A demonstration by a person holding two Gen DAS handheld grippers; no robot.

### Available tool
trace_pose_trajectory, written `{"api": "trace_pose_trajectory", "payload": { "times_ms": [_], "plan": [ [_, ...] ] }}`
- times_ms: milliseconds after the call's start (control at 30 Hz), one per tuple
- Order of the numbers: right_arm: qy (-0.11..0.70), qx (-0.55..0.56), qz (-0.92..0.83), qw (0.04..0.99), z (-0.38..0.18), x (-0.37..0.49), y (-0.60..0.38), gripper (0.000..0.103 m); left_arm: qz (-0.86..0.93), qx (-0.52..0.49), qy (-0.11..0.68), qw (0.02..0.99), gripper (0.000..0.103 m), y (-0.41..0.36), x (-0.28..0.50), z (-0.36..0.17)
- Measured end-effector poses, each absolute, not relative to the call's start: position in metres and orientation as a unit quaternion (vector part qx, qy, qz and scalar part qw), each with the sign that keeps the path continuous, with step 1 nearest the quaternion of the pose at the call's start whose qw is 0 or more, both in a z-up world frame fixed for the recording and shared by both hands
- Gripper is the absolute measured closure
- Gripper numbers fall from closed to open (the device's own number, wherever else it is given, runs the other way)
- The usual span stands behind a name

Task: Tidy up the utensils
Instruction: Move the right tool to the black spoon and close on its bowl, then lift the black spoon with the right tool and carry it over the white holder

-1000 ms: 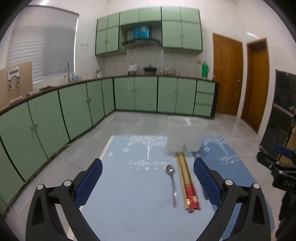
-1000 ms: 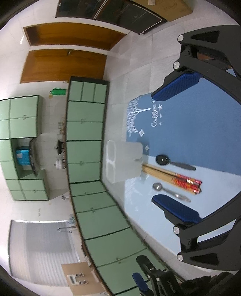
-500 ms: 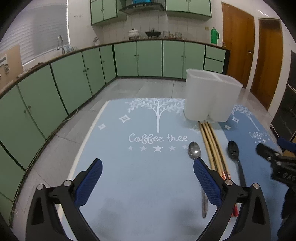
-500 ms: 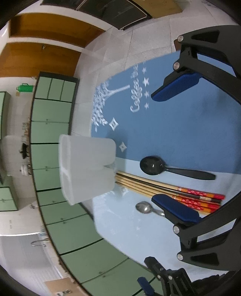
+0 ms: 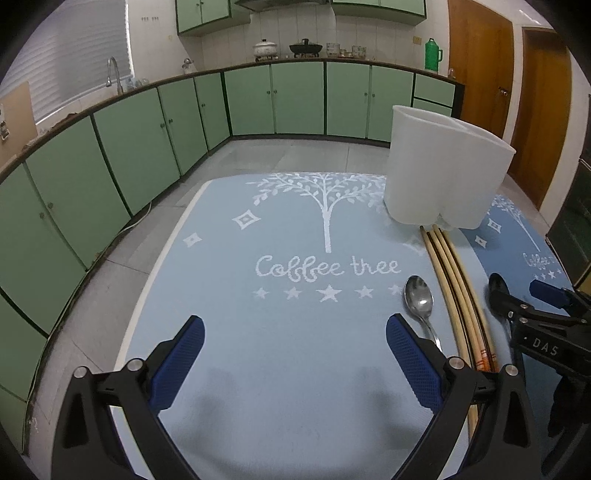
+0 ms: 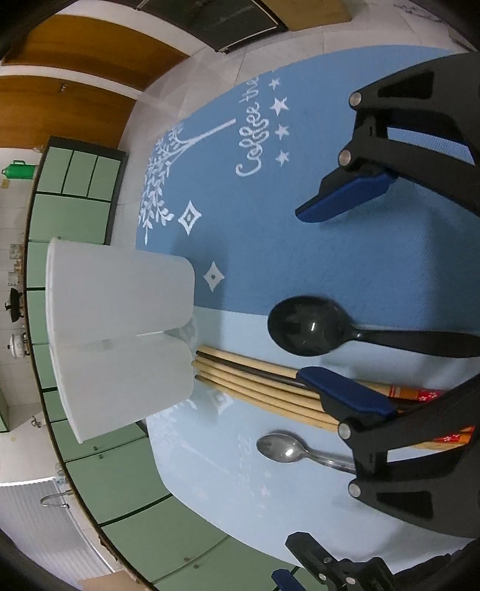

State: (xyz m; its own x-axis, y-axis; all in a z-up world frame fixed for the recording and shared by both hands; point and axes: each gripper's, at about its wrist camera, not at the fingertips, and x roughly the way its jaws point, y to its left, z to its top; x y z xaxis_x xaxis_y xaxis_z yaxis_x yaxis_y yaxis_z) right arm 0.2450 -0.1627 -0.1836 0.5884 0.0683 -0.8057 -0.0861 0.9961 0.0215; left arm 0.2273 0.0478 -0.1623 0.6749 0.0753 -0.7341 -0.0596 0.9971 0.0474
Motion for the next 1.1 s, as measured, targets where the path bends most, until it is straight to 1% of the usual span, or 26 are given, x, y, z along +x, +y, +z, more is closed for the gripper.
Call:
{"api": "trace_pose_trajectory", "payload": {
  "times_ms": [100,200,267,333,567,800,1100],
  "plan": [
    [0.457,-0.010,0.043,0.888,-0.187,0.249,-0.161,0.033,0.035,0.010,0.403,0.914,0.007,0.047,0.230,-0.165],
    [0.463,-0.002,0.044,0.886,-0.193,0.256,-0.160,0.042,0.032,0.010,0.406,0.913,0.007,0.045,0.234,-0.167],
    [0.459,-0.003,0.050,0.887,-0.193,0.256,-0.158,0.052,0.031,0.012,0.407,0.913,0.007,0.044,0.236,-0.168],
    [0.458,-0.002,0.062,0.887,-0.194,0.259,-0.157,0.069,0.027,0.009,0.409,0.912,0.007,0.042,0.238,-0.169],
    [0.461,-0.010,0.062,0.885,-0.191,0.260,-0.172,0.069,-0.003,0.004,0.411,0.912,0.007,0.016,0.248,-0.170],
    [0.461,-0.012,0.056,0.886,-0.193,0.266,-0.196,0.069,-0.005,0.011,0.426,0.905,0.007,-0.011,0.270,-0.182],
    [0.457,-0.004,0.064,0.887,-0.196,0.270,-0.205,0.069,0.011,0.017,0.459,0.888,0.007,-0.018,0.295,-0.203]
  ]
}}
